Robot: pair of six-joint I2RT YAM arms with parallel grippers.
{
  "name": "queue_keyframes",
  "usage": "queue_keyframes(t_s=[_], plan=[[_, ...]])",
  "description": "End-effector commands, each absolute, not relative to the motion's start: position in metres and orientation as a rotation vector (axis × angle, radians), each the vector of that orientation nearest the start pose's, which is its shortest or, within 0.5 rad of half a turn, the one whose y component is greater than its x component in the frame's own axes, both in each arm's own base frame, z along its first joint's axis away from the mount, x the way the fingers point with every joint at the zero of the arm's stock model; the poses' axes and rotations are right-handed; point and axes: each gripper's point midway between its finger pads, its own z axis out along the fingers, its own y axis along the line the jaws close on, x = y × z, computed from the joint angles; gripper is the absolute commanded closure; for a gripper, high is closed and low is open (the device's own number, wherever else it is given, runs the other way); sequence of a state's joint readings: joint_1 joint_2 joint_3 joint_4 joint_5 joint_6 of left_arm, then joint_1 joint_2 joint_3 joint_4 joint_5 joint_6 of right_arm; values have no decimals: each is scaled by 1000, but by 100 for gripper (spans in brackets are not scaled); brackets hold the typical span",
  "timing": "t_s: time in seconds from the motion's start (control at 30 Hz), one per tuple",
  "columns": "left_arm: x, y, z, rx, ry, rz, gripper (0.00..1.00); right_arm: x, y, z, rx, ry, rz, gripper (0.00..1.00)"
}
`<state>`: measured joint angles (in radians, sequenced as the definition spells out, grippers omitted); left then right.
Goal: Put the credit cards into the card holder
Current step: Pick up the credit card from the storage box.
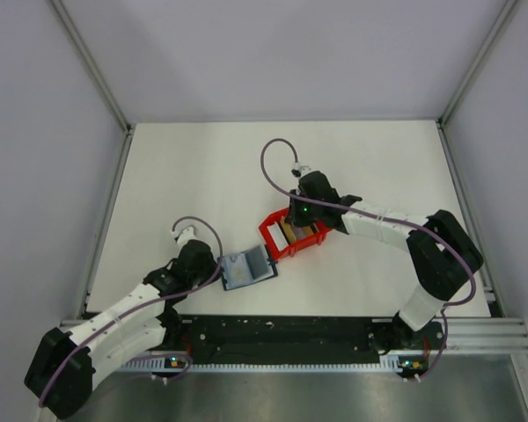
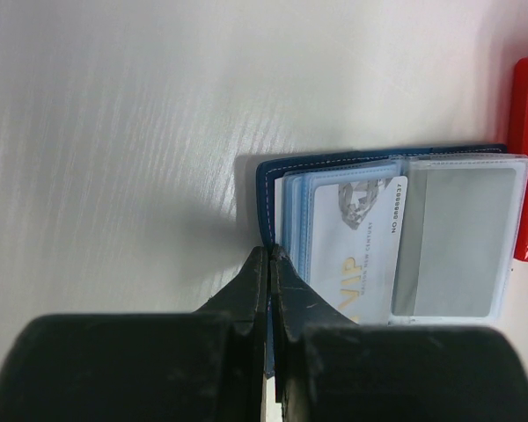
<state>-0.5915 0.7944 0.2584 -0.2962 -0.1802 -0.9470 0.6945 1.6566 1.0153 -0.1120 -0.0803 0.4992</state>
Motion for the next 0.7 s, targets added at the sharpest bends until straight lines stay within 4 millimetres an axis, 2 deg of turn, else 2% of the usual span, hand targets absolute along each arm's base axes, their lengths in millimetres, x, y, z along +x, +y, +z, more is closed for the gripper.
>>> queue_keyframes(t_s=[0.0,0.27,0.33,0.47,0.67], plan=[[200,-137,41,-499,2342,-543,100,321,305,118,-261,2296,731,100],[200,-137,42,-497,2341,-543,100,327,294,117,-271,2289,644,100],[200,-137,42,-494,2341,-546,100,329,289,117,-283,2288,598,97],[199,-137,40,-496,2345,-543,100,334,275,107,-302,2313,477,96],[199,-137,38,-498,2347,-544,100,333,271,92,-334,2352,434,94]])
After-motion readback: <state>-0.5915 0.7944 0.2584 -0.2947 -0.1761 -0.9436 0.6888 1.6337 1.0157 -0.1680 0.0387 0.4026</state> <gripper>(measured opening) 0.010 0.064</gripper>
